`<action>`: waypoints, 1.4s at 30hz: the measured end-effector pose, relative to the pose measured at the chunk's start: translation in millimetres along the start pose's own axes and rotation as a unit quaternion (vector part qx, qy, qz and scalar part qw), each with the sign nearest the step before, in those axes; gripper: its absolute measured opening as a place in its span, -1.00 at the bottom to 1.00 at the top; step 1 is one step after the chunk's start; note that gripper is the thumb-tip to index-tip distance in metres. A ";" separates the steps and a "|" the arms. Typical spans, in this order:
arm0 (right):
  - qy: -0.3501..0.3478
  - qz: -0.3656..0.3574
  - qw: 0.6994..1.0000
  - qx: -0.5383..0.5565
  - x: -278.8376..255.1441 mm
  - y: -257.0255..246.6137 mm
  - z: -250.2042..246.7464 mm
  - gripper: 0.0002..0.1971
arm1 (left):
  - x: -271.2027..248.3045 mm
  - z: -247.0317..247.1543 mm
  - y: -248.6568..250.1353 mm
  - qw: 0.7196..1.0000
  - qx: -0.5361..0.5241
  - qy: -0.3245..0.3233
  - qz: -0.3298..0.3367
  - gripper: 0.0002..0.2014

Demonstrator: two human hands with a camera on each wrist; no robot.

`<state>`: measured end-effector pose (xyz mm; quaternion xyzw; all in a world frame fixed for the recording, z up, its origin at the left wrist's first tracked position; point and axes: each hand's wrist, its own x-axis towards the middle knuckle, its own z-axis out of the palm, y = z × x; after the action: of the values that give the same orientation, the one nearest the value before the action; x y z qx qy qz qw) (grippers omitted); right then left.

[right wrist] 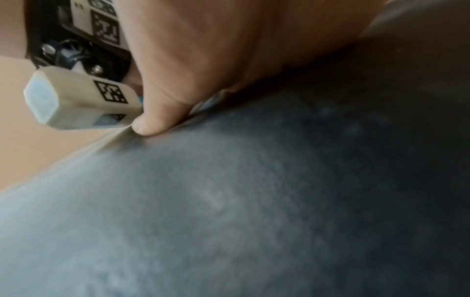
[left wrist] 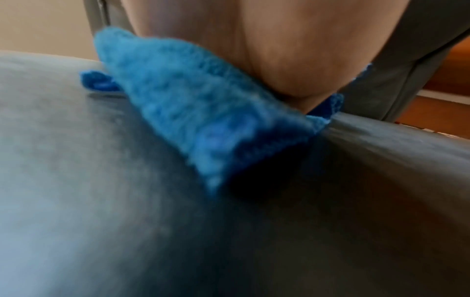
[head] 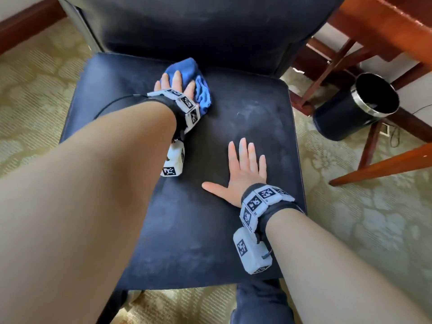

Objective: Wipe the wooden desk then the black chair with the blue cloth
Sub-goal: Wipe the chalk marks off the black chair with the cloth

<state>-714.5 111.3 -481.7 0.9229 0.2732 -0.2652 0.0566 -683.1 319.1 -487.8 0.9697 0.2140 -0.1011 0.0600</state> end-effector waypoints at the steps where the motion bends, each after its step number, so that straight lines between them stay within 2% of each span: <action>1: 0.002 0.001 1.000 0.002 0.3 1.3 0.9 0.11 | 1.3 0.7 3.1 1.000 0.000 0.010 -0.003 -0.45; 4: -0.002 0.000 1.000 0.014 -0.1 1.9 4.5 0.12 | -5.0 -1.5 7.6 1.000 -0.014 -0.001 0.011 -0.46; 8: -0.008 -0.007 0.998 0.058 -2.6 3.5 -0.6 0.10 | -44.3 1.3 28.9 0.992 0.025 -0.073 0.101 -0.44; 10: -0.005 -0.019 0.995 0.103 -5.1 10.1 -9.0 -0.02 | -72.9 5.0 39.7 0.983 0.031 -0.108 0.142 -0.41; 12: -0.005 -0.034 0.987 0.156 -10.2 18.3 -21.1 -0.22 | -90.4 6.2 37.9 0.976 0.016 -0.135 0.170 -0.35; 14: 0.008 -0.021 0.977 0.211 -16.1 24.4 -31.1 -0.34 | -98.3 -2.6 24.0 0.967 -0.063 -0.154 0.193 -0.22; 16: 0.057 0.022 0.972 0.228 -19.3 23.1 -37.5 -0.39 | -99.7 -16.2 1.9 0.964 -0.153 -0.142 0.166 -0.13; 18: 0.102 0.016 0.978 0.179 -18.9 7.6 -41.5 -0.37 | -97.4 -24.2 -28.1 0.981 -0.146 -0.092 0.090 -0.16; 21: 0.057 -0.097 0.993 0.043 -13.3 -33.2 -38.1 -0.28 | -94.8 -17.5 -80.9 0.995 -0.047 -0.058 -0.059 -0.30; 23: 0.015 -0.139 0.990 -0.025 -7.6 -57.9 -26.4 -0.25 | -95.7 -7.7 -105.7 0.992 -0.011 -0.074 -0.103 -0.34; 25: 0.007 -0.134 0.989 -0.055 2.1 -70.4 -16.9 -0.23 | -94.5 -1.5 -117.1 0.991 0.006 -0.090 -0.099 -0.35; 29: 0.043 -0.112 0.992 -0.044 37.9 -69.8 -27.7 -0.28 | -90.5 2.6 -118.7 0.991 0.007 -0.107 -0.080 -0.35; 33: 0.097 -0.033 0.995 -0.016 84.1 -72.2 -53.4 -0.29 | -91.2 3.7 -118.9 0.989 0.021 -0.129 -0.073 -0.34; 36: 0.109 0.008 0.994 -0.007 113.4 -97.9 -71.2 -0.32 | -90.2 3.4 -119.8 0.987 0.020 -0.142 -0.070 -0.34; 42: 0.106 -0.090 0.990 -0.037 154.7 -167.9 -94.7 -0.34 | -84.5 6.6 -124.7 0.985 0.018 -0.158 -0.072 -0.34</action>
<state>-651.0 350.0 -474.7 0.9146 0.3695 -0.1600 0.0372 -812.6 396.4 -484.5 0.9244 0.2694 -0.2612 0.0677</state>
